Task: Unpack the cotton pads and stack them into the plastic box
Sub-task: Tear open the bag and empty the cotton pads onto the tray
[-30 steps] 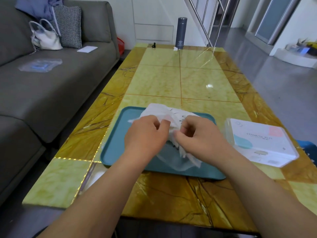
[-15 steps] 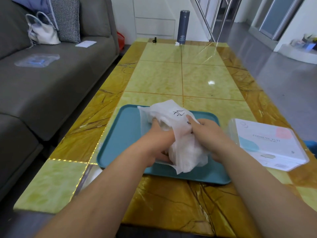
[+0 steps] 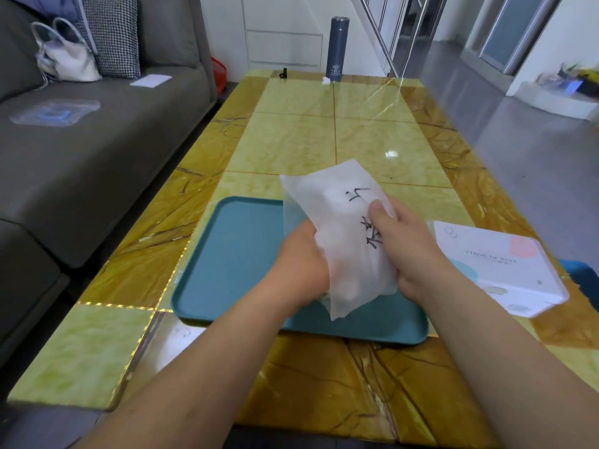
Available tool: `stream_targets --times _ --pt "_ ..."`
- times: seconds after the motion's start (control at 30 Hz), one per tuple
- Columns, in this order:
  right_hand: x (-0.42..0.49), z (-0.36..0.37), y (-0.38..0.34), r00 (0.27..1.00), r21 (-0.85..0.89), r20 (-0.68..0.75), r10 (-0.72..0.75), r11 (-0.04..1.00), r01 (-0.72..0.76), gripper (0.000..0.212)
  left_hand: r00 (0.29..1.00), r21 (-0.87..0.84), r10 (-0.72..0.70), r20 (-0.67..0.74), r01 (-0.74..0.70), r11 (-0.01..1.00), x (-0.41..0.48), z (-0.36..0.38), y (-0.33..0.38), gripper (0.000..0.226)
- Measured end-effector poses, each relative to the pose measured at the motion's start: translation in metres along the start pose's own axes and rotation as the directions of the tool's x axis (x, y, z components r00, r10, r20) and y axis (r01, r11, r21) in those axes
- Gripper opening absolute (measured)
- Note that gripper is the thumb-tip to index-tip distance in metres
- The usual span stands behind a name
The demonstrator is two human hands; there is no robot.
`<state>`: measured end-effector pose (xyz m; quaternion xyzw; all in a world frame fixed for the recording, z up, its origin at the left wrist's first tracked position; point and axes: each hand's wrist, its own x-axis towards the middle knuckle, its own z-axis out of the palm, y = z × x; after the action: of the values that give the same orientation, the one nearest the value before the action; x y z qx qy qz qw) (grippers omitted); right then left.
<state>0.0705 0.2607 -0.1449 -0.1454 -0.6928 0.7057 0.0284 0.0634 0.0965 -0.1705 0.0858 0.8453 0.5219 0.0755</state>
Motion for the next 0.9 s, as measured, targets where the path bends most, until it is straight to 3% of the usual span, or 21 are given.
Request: stream_targets --times 0.07,0.17,0.23,0.3,0.33,0.4,0.5,0.6,0.7,0.8,0.9 --pt "0.001 -0.006 -0.004 0.999 0.058 -0.045 0.001 0.998 0.002 0.021 0.995 0.044 -0.014 -0.103 0.019 0.999 -0.003 -0.015 0.005 0.015" --pt "0.001 -0.013 -0.003 0.995 0.138 -0.078 0.054 0.99 -0.043 0.025 0.988 0.46 0.036 -0.148 0.037 0.887 -0.008 -0.042 0.004 0.012" --pt "-0.001 -0.013 -0.001 0.995 0.13 -0.074 0.065 0.99 -0.055 0.028 0.995 0.559 -0.051 -0.084 0.089 0.824 -0.011 -0.052 -0.003 0.031" --pt "-0.004 -0.009 -0.001 0.996 0.106 -0.062 0.061 0.993 -0.054 0.029 0.982 0.575 -0.186 -0.031 0.17 0.8 -0.015 -0.057 -0.005 0.072" --pt "-0.006 -0.007 -0.001 0.997 0.099 -0.054 0.058 0.994 -0.052 0.029 0.983 0.625 -0.179 -0.044 0.167 0.763 -0.017 -0.058 -0.003 0.081" --pt "-0.009 -0.002 -0.001 0.998 0.087 -0.034 0.045 0.995 -0.042 0.028 0.996 0.652 -0.036 -0.077 0.077 0.754 -0.019 -0.054 0.004 0.078" --pt "-0.014 0.005 0.0 0.999 0.078 0.004 0.032 0.996 -0.033 0.028 0.997 0.231 0.068 -0.041 -0.057 0.971 -0.023 -0.042 0.019 0.064" --pt "-0.02 0.009 -0.002 0.998 0.094 0.059 0.031 0.995 -0.036 0.03 1.0 -0.142 0.022 0.003 -0.022 0.99 -0.012 -0.023 0.022 0.085" --pt "-0.022 0.008 0.0 0.996 0.056 0.088 0.009 0.998 -0.014 0.031 1.0 -0.235 -0.02 0.013 0.022 0.972 0.0 -0.01 0.023 0.107" --pt "-0.022 0.006 0.0 0.997 0.074 0.082 -0.004 0.997 -0.002 0.031 1.0 -0.349 0.004 0.022 0.004 0.937 0.003 0.002 0.025 0.084" --pt "-0.024 0.006 0.0 0.992 0.081 0.128 0.001 0.997 -0.011 0.031 0.995 -0.401 -0.094 -0.035 0.072 0.913 0.008 0.009 0.029 0.051"
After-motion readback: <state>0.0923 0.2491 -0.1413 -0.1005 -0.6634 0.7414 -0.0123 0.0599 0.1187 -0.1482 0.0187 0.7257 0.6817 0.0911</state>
